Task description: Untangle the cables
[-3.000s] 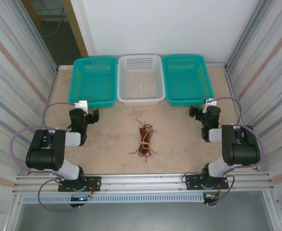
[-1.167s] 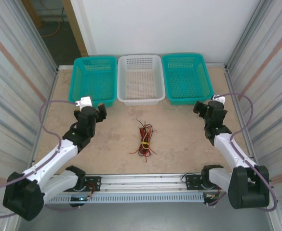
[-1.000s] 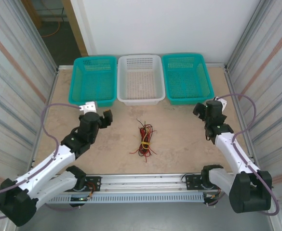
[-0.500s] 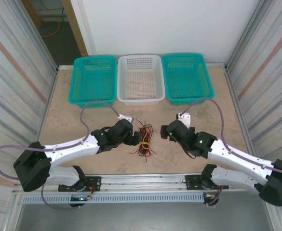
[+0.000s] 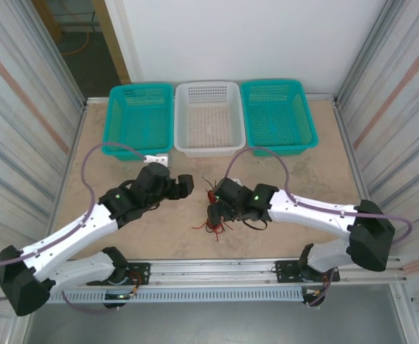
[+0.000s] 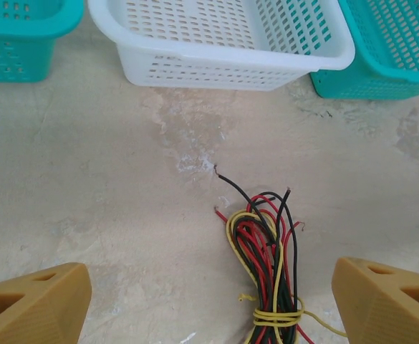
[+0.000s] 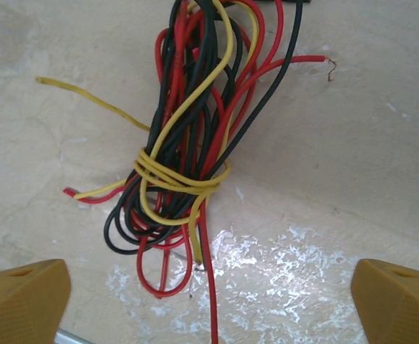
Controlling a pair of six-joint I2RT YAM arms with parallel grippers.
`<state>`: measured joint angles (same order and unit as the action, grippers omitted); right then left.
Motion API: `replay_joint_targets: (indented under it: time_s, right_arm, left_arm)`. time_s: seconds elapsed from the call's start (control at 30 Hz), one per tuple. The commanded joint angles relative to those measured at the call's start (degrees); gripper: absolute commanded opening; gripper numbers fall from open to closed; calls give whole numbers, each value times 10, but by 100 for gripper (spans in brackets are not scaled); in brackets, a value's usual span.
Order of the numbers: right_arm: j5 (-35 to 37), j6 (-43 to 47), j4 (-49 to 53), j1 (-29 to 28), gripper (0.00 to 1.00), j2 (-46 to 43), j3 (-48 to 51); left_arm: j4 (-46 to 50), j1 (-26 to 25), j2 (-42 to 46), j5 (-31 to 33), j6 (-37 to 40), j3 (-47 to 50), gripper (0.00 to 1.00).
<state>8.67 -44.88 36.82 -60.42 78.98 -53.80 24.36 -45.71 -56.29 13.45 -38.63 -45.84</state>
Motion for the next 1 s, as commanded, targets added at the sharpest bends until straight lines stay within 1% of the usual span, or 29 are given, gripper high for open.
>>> replay_joint_targets:
  time_s: [0.0, 0.03, 0.13, 0.2, 0.27, 0.3, 0.4, 0.47, 0.57, 0.6, 0.67, 0.77, 0.8, 0.83, 0.87, 0.93, 0.97]
  right_arm:
    - [-11, -22, 22, 5, 84, 28, -4]
    - [-25, -18, 7, 7, 80, 36, 0]
    - [-9, -18, 15, 9, 76, 49, -14]
    - [-28, -20, 25, 22, 71, 57, -26]
    - [-53, -16, 24, 29, 61, 61, -29]
    - [-56, -15, 20, 30, 55, 61, -24]
    - [-59, -14, 13, 39, 41, 71, -19]
    - [-63, -6, 3, 42, 39, 77, -23]
    - [-66, 7, -3, 42, 39, 87, -36]
    - [-63, 11, 0, 42, 37, 93, -41]
    - [-55, 14, 0, 42, 28, 102, -42]
    - [-52, 19, -6, 48, 8, 106, -37]
    - [-52, 23, -5, 48, 0, 104, -37]
    - [-47, 30, 3, 47, 0, 101, -39]
    - [-34, 39, 15, 45, 0, 93, -42]
    - [-18, 69, 29, 43, 0, 65, -45]
    - [-11, 91, 32, 42, 0, 41, -45]
  left_arm:
    - [41, 4, 15, 1, -34, 21, 87]
    - [41, 4, 18, -1, -35, 25, 87]
    - [43, 6, 22, -4, -34, 30, 87]
    - [46, 8, 24, -4, -31, 31, 87]
    - [46, 11, 27, -6, -30, 33, 87]
    - [44, 13, 28, -7, -29, 36, 87]
    - [35, 17, 29, -14, -30, 44, 85]
    - [26, 20, 28, -26, -31, 50, 82]
    - [18, 21, 20, -46, -31, 52, 80]
    - [18, 21, 17, -50, -31, 51, 80]
    - [16, 22, 8, -58, -27, 49, 79]
    - [10, 23, -2, -65, -25, 48, 79]
    - [5, 23, -7, -70, -24, 47, 80]
    - [0, 26, -12, -76, -22, 46, 81]
    - [-8, 30, -18, -87, -19, 44, 85]
    - [-31, 42, -33, -128, 3, 29, 92]
    - [-41, 46, -42, -149, 16, 19, 98]
